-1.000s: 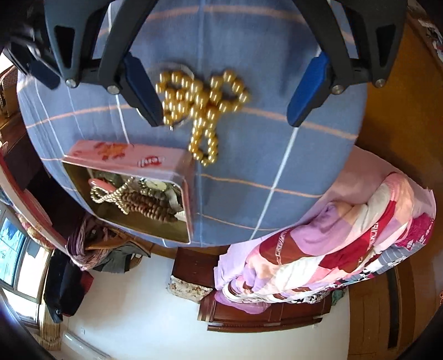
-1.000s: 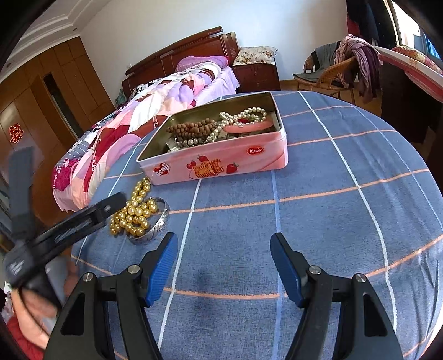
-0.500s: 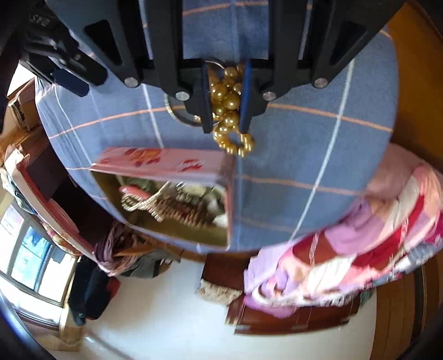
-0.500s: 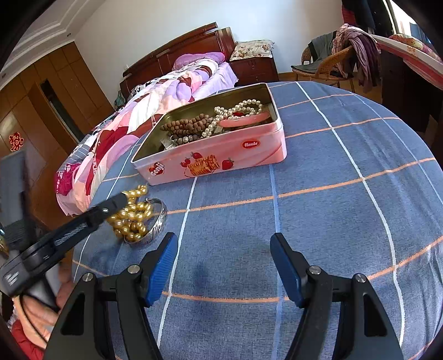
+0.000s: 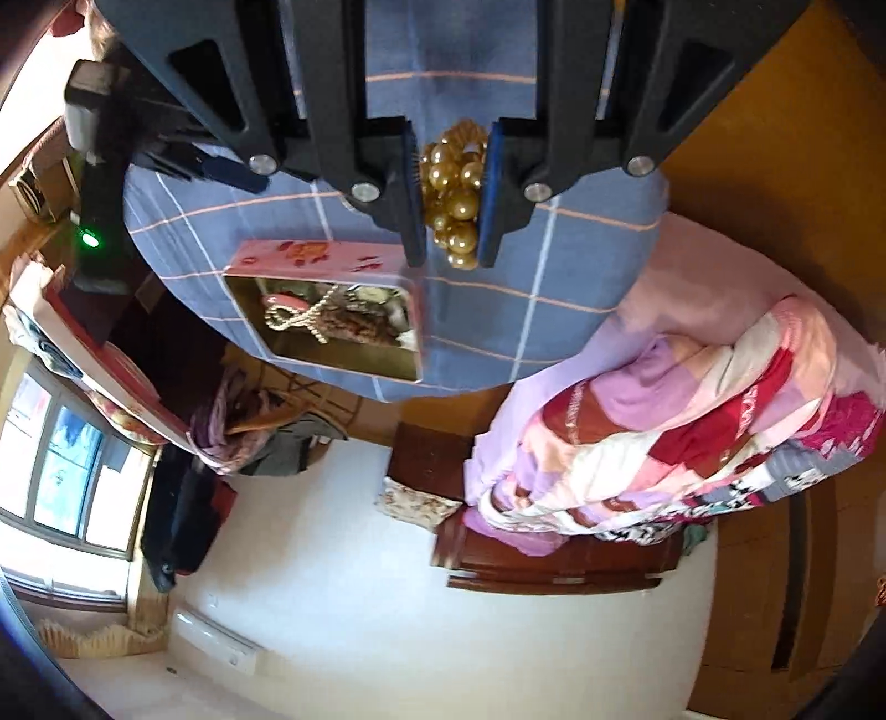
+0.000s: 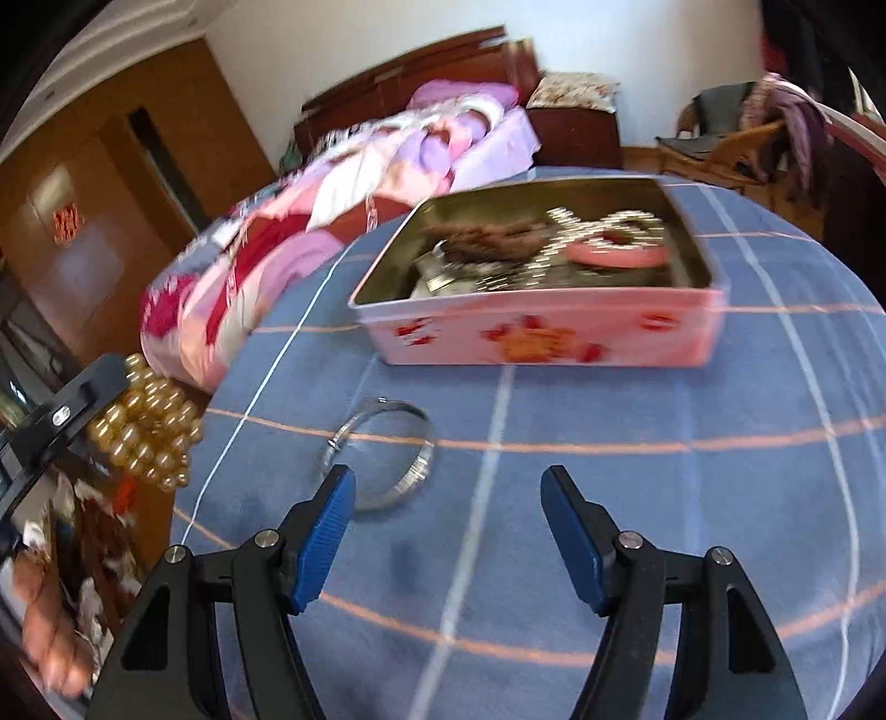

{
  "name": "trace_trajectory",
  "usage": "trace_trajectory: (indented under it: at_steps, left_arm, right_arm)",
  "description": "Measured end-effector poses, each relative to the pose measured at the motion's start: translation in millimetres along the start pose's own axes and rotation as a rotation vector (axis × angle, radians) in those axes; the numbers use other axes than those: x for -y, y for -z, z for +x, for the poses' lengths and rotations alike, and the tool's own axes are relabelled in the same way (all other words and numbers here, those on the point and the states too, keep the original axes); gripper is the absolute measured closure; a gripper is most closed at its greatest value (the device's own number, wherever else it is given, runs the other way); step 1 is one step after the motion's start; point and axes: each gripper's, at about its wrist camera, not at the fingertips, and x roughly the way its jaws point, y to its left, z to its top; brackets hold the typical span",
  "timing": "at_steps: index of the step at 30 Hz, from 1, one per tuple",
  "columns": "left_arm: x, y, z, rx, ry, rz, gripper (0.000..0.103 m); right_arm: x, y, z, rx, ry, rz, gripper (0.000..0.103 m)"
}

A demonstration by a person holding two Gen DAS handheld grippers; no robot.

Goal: Organize jewelry
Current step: 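Grasp the gold bead necklace with the left tool while the right tool grasps the silver bangle, then carry the gold necklace and silver bangle over the tin with both tools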

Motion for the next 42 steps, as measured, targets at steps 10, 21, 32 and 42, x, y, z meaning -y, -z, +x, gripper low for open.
trace_trajectory:
  at_steps: [10,21,32,42]
  left_arm:
    - [-14,8,1,-0.016,-0.013,-0.038,0.084]
    - [-7,13,2,-0.028,0.009,-0.025,0.084]
    - [22,18,5,-0.051,0.061,0.025,0.084]
    - [70,20,12,-0.07,0.127,0.117,0.084]
  right_arm:
    - [-59,-6,46,-0.075,0.109,-0.232,0.024]
    - [-22,-2,23,-0.031,0.03,-0.134,0.035]
    - [4,5,-61,0.186,0.085,-0.079,0.035]
    - [42,3,-94,0.259,0.165,-0.019,0.035]
